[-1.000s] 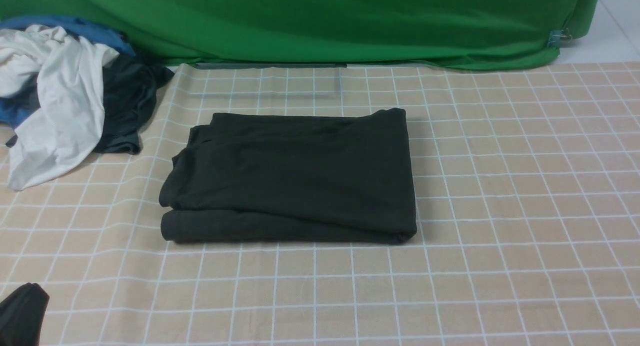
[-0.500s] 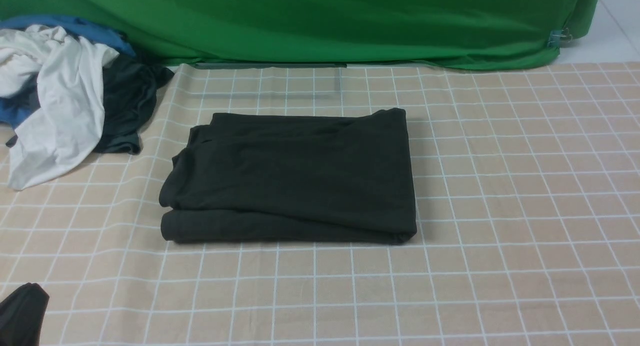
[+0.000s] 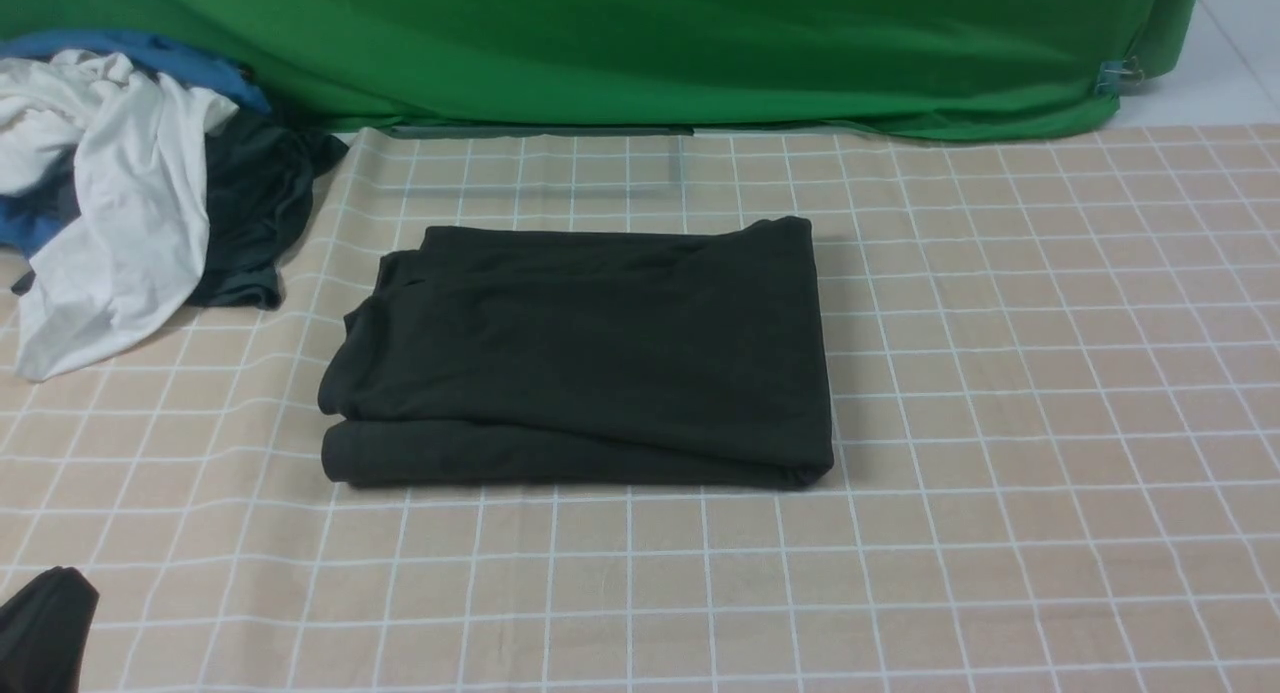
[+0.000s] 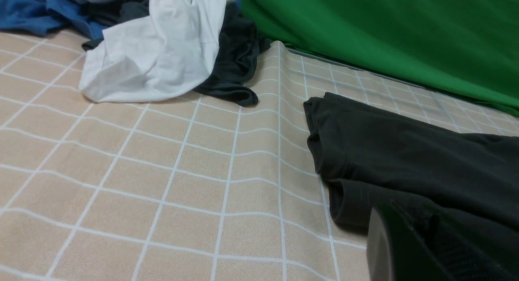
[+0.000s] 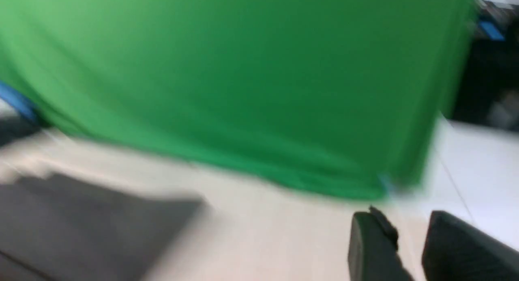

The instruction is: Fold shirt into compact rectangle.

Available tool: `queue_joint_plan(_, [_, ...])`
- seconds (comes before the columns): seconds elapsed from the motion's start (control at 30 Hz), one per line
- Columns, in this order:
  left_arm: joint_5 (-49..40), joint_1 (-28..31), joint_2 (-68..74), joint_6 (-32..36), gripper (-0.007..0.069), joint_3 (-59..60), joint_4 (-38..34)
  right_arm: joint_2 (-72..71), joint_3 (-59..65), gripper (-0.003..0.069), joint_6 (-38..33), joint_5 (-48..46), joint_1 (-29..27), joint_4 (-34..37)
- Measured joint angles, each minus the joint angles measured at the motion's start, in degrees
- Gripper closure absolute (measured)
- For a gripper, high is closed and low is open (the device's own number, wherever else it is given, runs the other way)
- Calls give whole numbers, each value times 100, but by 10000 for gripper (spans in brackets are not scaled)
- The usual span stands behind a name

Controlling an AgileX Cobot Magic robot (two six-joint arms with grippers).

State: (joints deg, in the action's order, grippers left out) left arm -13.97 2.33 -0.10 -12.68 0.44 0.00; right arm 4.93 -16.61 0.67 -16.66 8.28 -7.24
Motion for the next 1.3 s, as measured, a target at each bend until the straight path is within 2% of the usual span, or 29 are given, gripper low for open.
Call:
queue_joint_plan(0.13, [0,-1,0,0,611,0,0,-256,999,421,-66,-13,-516,0])
queue_joint_plan(0.3, [-3,-1,0,0,611,0,0,-466,1683,421,-66,23,-579,0])
queue_joint_plan(1.3, [-6,-1,0,0,611,0,0,-495,1705,421,25,260,-579,5])
